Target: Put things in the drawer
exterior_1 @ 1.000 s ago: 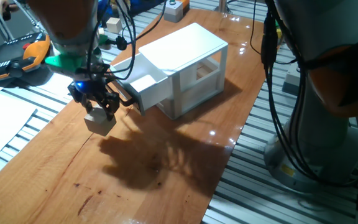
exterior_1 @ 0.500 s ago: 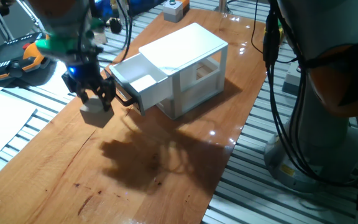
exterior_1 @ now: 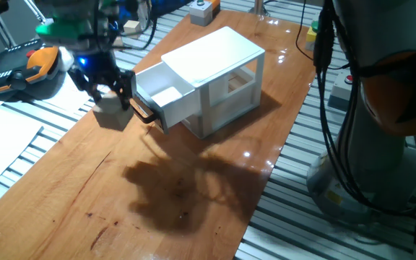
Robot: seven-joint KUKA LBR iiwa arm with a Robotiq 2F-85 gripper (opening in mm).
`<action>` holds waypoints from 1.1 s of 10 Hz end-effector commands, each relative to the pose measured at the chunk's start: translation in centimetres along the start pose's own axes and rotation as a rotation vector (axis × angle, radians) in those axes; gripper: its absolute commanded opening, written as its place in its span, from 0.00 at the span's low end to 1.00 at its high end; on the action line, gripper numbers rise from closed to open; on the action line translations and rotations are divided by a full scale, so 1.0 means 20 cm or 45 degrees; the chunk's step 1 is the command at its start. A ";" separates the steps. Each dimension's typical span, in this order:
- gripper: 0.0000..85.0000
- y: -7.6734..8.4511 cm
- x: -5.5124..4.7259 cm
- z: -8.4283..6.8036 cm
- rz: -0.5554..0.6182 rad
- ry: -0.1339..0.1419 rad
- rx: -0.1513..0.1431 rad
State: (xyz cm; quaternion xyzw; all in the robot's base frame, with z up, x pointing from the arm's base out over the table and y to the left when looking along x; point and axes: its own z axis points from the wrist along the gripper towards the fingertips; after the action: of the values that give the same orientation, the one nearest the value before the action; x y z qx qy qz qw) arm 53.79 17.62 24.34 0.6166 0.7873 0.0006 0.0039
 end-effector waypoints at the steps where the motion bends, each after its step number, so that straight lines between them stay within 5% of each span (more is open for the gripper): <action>1: 0.00 -0.02 -0.01 -0.01 -0.060 0.011 -0.002; 7: 0.00 -0.07 -0.01 -0.07 -0.431 -0.084 0.030; 11: 0.00 -0.11 -0.06 -0.09 -0.601 -0.058 0.039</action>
State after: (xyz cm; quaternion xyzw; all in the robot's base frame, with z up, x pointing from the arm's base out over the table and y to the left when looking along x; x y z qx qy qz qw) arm 52.01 15.97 26.24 0.4529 0.8911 -0.0272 0.0110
